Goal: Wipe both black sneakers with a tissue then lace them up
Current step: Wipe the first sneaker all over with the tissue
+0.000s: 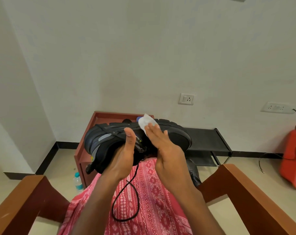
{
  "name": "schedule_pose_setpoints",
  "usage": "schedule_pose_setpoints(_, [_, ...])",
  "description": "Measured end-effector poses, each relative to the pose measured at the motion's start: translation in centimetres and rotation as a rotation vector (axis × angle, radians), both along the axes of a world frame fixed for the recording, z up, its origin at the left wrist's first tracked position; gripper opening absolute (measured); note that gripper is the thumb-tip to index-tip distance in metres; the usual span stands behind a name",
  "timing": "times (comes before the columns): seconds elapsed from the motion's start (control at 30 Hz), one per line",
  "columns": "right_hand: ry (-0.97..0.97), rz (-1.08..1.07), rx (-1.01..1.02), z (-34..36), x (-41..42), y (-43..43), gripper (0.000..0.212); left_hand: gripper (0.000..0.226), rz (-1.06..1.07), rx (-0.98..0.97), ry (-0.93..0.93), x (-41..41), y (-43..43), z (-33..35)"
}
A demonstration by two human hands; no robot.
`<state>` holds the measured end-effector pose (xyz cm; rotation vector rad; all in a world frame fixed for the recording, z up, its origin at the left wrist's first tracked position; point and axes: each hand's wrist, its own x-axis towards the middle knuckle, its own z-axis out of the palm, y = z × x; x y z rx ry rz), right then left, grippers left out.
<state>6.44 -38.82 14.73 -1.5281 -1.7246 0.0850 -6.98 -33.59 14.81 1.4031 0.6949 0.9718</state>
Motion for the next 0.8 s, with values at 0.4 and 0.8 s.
schedule_pose_setpoints(0.4, [-0.06, -0.003, 0.188, 0.5, -0.7, -1.0, 0.054, 0.109, 0.015, -0.06, 0.055, -0.2, 0.0, -0.1])
schedule_pose_setpoints(0.8, [0.258, 0.056, 0.046, 3.0, -1.0, 0.3, 0.033, 0.087, -0.01, -0.002, 0.017, 0.6, -0.4, 0.2])
